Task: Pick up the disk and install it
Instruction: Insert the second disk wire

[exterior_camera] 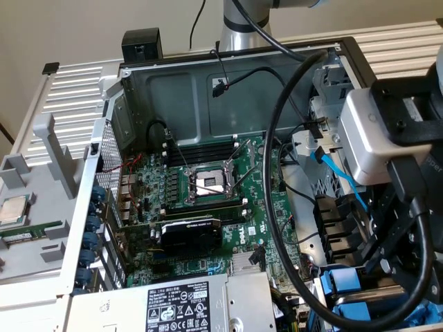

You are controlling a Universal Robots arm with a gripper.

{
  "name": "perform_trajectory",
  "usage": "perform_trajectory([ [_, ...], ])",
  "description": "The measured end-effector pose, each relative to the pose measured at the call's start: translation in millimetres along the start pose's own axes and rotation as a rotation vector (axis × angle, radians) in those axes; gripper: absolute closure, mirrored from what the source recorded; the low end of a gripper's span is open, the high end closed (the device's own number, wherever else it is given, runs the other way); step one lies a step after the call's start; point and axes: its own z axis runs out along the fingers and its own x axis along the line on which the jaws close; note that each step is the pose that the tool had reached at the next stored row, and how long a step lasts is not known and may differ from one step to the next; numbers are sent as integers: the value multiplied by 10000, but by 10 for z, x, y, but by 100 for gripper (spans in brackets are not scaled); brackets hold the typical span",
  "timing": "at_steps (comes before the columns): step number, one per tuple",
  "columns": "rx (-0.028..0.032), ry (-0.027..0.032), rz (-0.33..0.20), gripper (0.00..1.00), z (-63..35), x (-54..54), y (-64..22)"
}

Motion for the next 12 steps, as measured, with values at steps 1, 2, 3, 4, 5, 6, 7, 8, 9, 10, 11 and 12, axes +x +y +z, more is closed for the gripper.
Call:
perform_trajectory([
  [1, 0, 1, 1, 84, 0, 0, 0],
  [2, 0, 2, 1, 84, 0, 0, 0],
  [3, 0, 1, 1, 84, 2, 0, 0],
  [4, 0, 1, 1, 84, 3, 0, 0],
  [5, 0, 2, 1, 84, 4, 0, 0],
  [6, 0, 3, 1, 84, 4, 0, 0],
  [7, 0, 3, 1, 84, 5, 0, 0],
  [8, 0, 1, 0, 84, 7, 0, 0],
  [9, 0, 1, 1, 84, 7, 1, 0],
  [10, 0, 2, 1, 84, 8, 1, 0],
  [11, 0, 5, 1, 84, 9, 1, 0],
  [12, 0, 7, 1, 84, 9, 1, 0],
])
